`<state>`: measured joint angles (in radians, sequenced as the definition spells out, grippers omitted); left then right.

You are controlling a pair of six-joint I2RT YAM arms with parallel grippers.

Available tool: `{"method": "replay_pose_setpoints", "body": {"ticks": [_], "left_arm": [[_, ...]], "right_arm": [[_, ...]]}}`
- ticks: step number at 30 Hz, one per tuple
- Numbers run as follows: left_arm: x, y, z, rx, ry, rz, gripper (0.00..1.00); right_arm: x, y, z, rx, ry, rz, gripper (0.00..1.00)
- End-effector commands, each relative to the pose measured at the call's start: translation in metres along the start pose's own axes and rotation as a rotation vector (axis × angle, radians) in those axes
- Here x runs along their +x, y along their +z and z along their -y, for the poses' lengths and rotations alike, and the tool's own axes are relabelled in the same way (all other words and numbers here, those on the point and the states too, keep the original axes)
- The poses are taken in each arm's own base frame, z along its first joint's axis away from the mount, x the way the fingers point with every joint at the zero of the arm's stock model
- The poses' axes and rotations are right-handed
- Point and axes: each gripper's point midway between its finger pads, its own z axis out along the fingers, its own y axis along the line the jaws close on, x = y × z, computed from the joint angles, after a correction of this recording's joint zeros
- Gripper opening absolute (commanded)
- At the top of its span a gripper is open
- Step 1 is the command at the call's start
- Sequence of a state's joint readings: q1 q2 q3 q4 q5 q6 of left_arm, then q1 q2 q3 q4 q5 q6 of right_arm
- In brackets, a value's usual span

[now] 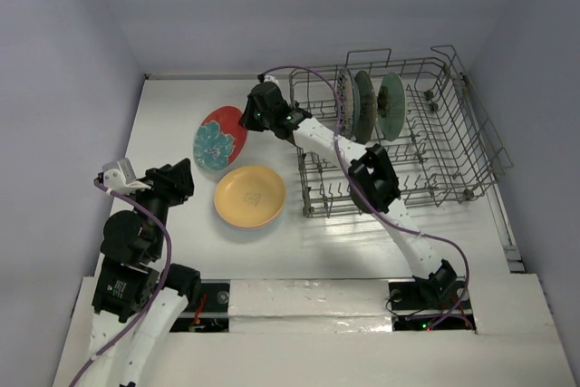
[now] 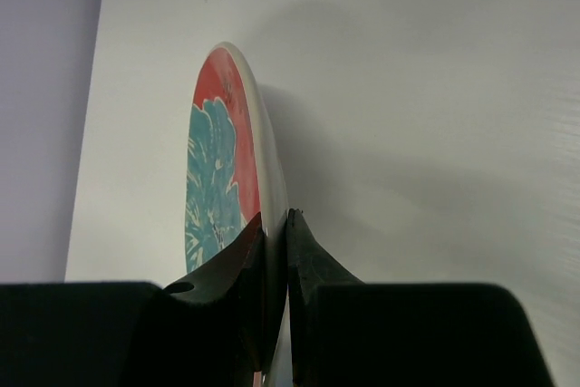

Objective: Unload the plates from the dish rack

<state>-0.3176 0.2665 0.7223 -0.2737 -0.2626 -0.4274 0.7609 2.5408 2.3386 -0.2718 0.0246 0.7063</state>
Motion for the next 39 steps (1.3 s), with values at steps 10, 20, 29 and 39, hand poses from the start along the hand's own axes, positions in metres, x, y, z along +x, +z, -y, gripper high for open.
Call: {"method": "replay_pose_setpoints", "body": {"ticks": [10,20,29,39], "left_arm": [[-0.010,0.001,0.005,0.020,-0.004,0.033,0.48],[-0.009,0.001,0.005,0.018,-0.005,0.029,0.49],[-0.007,0.002,0.005,0.017,-0.004,0.021,0.49],[-0.007,0.002,0.005,0.016,-0.002,0.020,0.49]], "right_arm": [[-0.029,-0.023,-0.077,-0.278,0.144,0.109,0.50],[-0.011,-0.017,-0.054,-0.132,0.078,0.079,0.79],[-0.029,-0.037,-0.049,0.018,-0.001,0.164,0.89],[-0.058,-0.085,-0.091,-0.031,-0.111,0.245,0.87]]}}
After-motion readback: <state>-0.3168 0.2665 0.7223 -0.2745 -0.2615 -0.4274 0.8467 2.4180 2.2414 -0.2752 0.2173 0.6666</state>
